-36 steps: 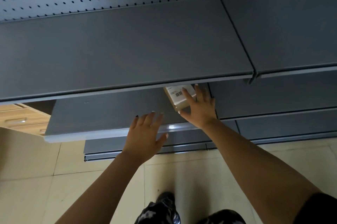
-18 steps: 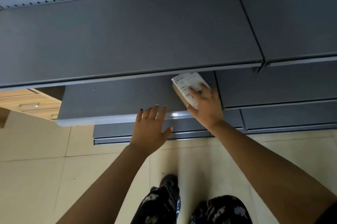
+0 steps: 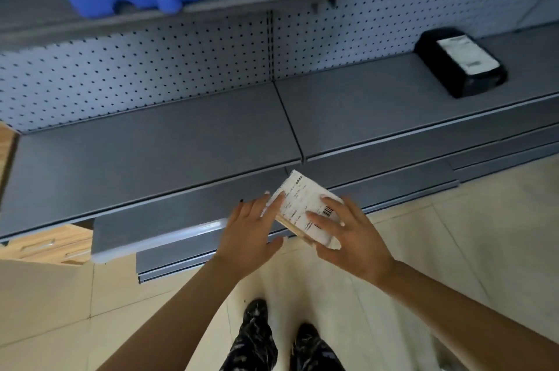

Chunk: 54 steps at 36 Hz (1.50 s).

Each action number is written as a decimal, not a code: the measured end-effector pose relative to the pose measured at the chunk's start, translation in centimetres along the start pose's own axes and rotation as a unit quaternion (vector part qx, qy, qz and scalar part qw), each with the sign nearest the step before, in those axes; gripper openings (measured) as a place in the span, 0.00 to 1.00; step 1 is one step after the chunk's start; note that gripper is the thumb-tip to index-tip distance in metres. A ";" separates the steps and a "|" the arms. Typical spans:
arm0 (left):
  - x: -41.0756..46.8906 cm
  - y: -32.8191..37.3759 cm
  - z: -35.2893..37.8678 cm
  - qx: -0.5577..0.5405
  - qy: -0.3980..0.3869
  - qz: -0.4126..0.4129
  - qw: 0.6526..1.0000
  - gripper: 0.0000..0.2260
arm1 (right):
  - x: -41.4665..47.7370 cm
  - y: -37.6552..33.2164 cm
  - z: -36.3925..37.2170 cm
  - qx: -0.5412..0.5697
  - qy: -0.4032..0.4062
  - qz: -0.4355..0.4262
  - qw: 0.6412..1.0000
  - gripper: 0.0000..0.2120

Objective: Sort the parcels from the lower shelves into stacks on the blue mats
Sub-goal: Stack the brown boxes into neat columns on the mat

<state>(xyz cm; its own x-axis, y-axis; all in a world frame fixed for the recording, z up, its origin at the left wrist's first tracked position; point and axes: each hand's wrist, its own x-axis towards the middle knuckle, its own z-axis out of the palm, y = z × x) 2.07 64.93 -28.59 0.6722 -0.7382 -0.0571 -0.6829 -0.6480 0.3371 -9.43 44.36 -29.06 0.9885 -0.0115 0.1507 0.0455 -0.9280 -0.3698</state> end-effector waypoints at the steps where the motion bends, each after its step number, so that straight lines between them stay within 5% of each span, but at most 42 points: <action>1: 0.2 0.8 -0.9 -0.002 0.004 0.009 1.000 0.36 | -0.3 -0.3 -1.4 -0.008 0.008 0.002 1.000 0.25; 26: 2.7 15.4 -25.2 0.021 0.242 0.166 0.956 0.38 | 0.7 -6.0 -28.3 -0.071 0.283 -0.068 0.954 0.25; 41: 0.8 15.3 -34.3 0.035 0.382 0.127 0.915 0.35 | 6.7 -12.5 -36.0 -0.109 0.359 -0.141 0.916 0.25; 54: 2.0 16.5 -38.2 -0.016 0.402 0.144 0.904 0.43 | 10.9 -15.5 -40.1 -0.020 0.390 -0.110 0.914 0.28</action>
<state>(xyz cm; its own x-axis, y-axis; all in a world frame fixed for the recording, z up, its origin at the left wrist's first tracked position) 3.09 59.94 12.79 0.4668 -0.4928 0.7344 -0.8630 -0.4354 0.2563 -5.12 43.71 15.07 0.5524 -0.0713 0.8306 0.2095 -0.9525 -0.2211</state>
